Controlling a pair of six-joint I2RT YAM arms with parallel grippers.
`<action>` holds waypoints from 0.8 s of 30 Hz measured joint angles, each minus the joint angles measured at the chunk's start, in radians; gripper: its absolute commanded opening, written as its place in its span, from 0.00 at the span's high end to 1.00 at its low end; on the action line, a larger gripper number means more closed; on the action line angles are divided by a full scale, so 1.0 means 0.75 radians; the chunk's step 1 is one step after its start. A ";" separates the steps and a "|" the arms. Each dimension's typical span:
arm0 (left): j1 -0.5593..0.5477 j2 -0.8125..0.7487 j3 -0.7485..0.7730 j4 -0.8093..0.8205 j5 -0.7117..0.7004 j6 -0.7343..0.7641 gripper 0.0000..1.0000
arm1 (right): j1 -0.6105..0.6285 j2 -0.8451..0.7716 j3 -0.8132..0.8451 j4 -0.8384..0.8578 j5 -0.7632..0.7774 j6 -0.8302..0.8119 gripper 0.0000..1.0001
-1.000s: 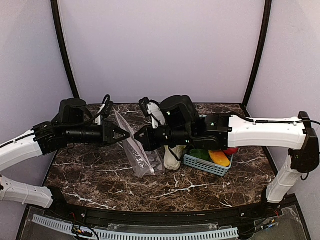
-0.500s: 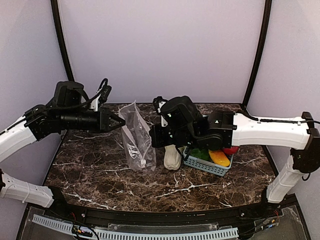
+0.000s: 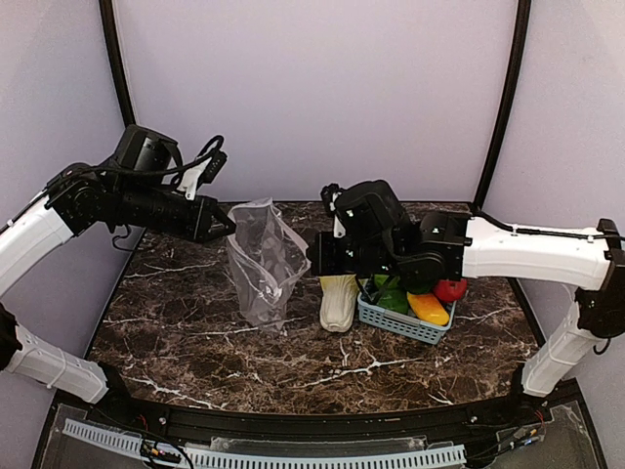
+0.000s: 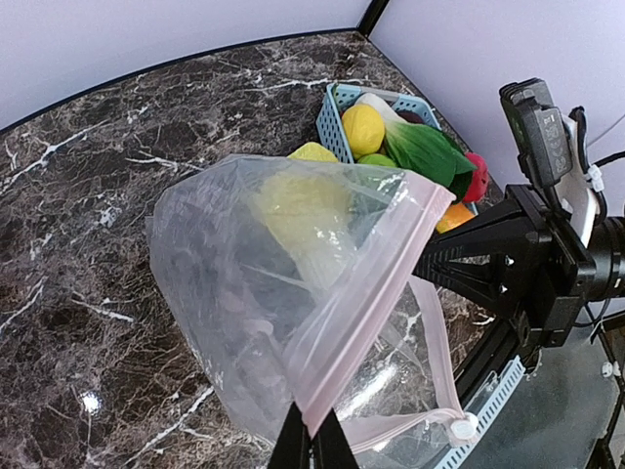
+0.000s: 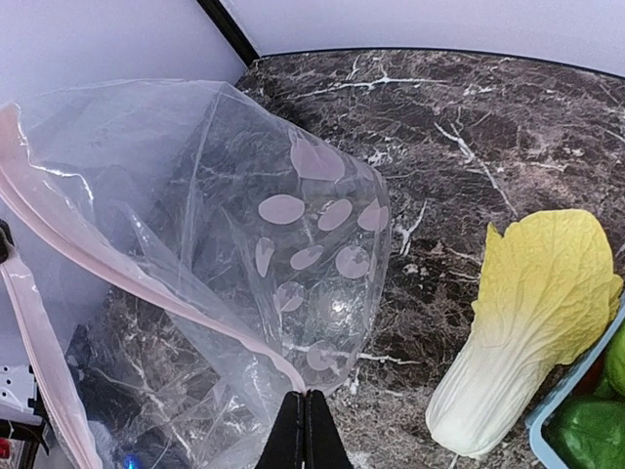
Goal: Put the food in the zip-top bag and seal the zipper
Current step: Pass from the right arm to the left, then pick up the fake vegetable from the center of the board.
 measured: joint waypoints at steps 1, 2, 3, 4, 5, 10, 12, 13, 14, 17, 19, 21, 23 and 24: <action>0.000 0.003 -0.001 -0.020 -0.004 0.010 0.99 | -0.002 0.006 -0.010 0.010 -0.021 0.009 1.00; 0.000 0.005 -0.006 -0.029 -0.003 0.016 0.99 | -0.003 0.015 -0.020 0.017 -0.040 0.020 1.00; 0.000 0.005 -0.019 -0.032 0.002 0.021 0.99 | -0.003 0.024 -0.031 0.027 -0.060 0.031 1.00; 0.000 0.005 -0.024 -0.033 0.003 0.023 0.99 | -0.003 0.035 -0.041 0.037 -0.078 0.038 1.00; 0.000 0.004 -0.041 -0.026 0.012 0.024 0.99 | -0.003 0.045 -0.054 0.047 -0.099 0.043 1.00; 0.000 0.002 -0.139 -0.005 0.057 0.022 0.99 | -0.003 0.058 -0.121 0.085 -0.178 0.054 0.65; 0.000 0.002 -0.176 0.022 0.086 0.019 0.99 | -0.003 0.053 -0.136 0.093 -0.193 0.056 0.46; 0.000 0.002 -0.188 0.031 0.097 0.017 0.99 | -0.003 0.046 -0.143 0.091 -0.197 0.050 0.40; 0.000 0.002 -0.197 0.041 0.108 0.014 0.99 | -0.003 0.035 -0.149 0.083 -0.198 0.042 0.34; 0.001 0.002 -0.203 0.067 0.132 0.010 0.99 | -0.004 -0.045 -0.173 0.040 -0.172 0.011 0.20; 0.006 0.002 -0.204 0.084 0.140 0.008 0.99 | -0.009 -0.124 -0.188 0.004 -0.148 0.001 0.15; 0.012 -0.003 -0.209 0.099 0.144 0.004 0.99 | -0.025 -0.194 -0.195 -0.024 -0.135 -0.003 0.12; 0.022 -0.006 -0.211 0.103 0.144 0.001 0.99 | -0.058 -0.243 -0.196 -0.049 -0.132 -0.009 0.11; 0.027 -0.008 -0.213 0.106 0.144 -0.001 0.99 | -0.081 -0.253 -0.195 -0.066 -0.132 -0.013 0.10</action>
